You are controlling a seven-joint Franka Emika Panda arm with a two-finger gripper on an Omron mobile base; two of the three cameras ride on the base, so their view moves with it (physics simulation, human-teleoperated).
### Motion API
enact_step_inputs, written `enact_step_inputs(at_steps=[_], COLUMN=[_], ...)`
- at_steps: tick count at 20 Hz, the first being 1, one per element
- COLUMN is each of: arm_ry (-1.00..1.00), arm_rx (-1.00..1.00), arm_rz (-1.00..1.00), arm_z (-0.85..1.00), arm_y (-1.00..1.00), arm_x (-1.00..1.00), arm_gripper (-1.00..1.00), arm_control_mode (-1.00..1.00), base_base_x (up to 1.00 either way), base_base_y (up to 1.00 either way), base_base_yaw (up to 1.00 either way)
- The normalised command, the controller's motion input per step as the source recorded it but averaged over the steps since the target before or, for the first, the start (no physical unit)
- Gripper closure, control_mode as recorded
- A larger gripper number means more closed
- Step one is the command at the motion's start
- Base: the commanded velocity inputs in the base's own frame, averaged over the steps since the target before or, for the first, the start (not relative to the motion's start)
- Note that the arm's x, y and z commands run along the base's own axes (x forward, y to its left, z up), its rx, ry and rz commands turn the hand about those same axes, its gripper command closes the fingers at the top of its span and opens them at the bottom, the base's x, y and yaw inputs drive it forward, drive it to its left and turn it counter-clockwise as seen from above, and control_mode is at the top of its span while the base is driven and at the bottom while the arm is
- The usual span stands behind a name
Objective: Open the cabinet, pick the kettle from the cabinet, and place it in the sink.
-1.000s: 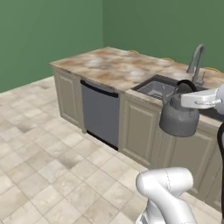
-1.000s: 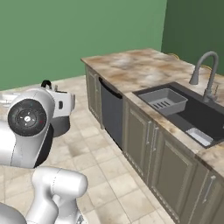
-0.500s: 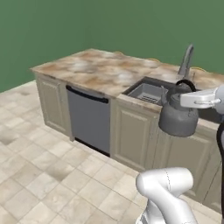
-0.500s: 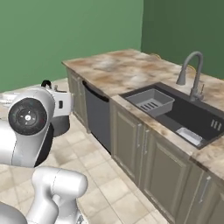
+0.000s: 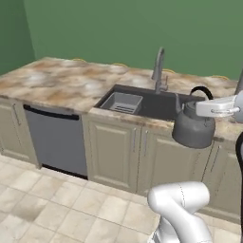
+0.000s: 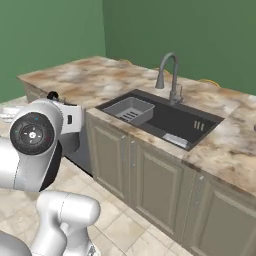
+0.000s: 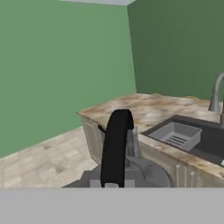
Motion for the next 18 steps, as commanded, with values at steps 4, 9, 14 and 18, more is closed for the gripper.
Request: enact_step_inputs(at_steps=[4, 9, 14, 18], arm_ry=[0.00, 0.00, 0.00, 0.00], arm_rx=[0.00, 0.00, 0.00, 0.00], arm_rz=[0.00, 0.00, 0.00, 0.00], arm_z=[0.00, 0.00, 0.00, 0.00], arm_y=[0.00, 0.00, 0.00, 0.00], arm_x=[0.00, 0.00, 0.00, 0.00], arm_gripper=[1.00, 1.00, 1.00, 1.00], arm_control_mode=[1.00, 1.00, 1.00, 1.00], base_base_x=[0.42, 0.42, 0.43, 0.42], base_base_y=[-0.02, -0.02, -0.02, 0.00], base_base_yaw=[-0.38, -0.38, -0.36, -0.34])
